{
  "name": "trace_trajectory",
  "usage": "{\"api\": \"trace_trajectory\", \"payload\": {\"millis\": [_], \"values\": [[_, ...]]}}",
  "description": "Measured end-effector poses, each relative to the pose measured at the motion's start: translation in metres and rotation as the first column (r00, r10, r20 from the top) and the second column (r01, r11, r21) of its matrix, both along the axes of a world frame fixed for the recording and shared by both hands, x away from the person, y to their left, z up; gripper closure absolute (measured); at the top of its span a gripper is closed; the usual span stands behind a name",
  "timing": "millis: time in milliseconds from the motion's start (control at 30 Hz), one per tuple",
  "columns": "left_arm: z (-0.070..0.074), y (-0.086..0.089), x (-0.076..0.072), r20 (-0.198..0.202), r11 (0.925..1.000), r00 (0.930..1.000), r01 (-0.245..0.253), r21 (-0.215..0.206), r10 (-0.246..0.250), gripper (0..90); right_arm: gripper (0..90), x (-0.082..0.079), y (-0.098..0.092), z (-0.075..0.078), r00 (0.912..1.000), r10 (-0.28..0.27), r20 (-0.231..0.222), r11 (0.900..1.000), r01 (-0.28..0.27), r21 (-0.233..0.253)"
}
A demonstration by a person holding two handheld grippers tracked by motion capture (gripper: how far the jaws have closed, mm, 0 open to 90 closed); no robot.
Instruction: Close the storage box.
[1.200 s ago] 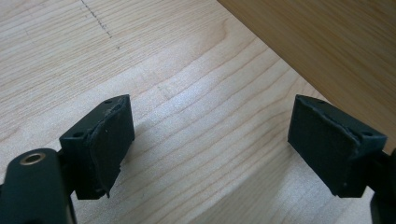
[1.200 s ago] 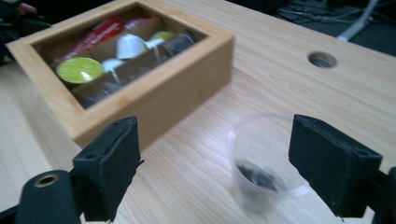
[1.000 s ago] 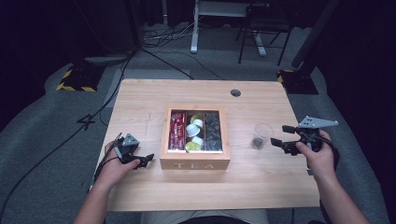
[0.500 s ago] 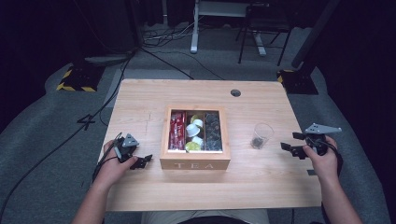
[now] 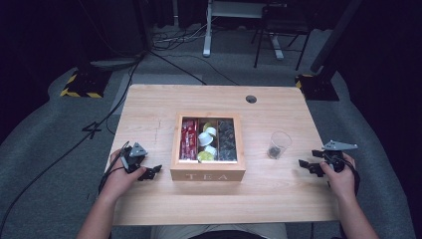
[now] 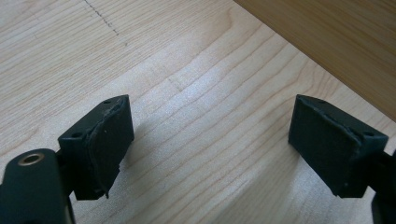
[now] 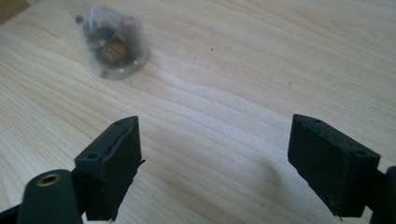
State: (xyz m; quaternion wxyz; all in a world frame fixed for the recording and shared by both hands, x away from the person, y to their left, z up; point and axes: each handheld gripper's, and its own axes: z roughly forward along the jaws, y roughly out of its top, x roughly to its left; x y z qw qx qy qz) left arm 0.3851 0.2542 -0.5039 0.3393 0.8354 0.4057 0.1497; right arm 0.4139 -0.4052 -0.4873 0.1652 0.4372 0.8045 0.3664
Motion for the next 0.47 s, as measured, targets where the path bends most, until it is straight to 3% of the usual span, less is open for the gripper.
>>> {"api": "trace_trajectory", "payload": {"millis": [200,333,467], "values": [[0.0,0.0,0.0,0.003,1.0,1.0,0.002,0.006,-0.002,14.3,16.5,-0.002,0.0,-0.012,0.9998,-0.016,-0.014,1.0,0.016,-0.009],[0.0,0.0,0.0,0.002,0.9999,1.0,0.006,0.008,-0.006,13.8,15.8,-0.003,0.002,-0.016,0.999,-0.034,0.031,0.999,0.035,-0.04],[0.0,0.0,0.001,-0.002,0.9999,0.9999,0.01,0.004,-0.01,13.1,14.3,-0.003,0.005,-0.016,0.9985,-0.042,0.034,0.998,0.044,-0.052]]}}
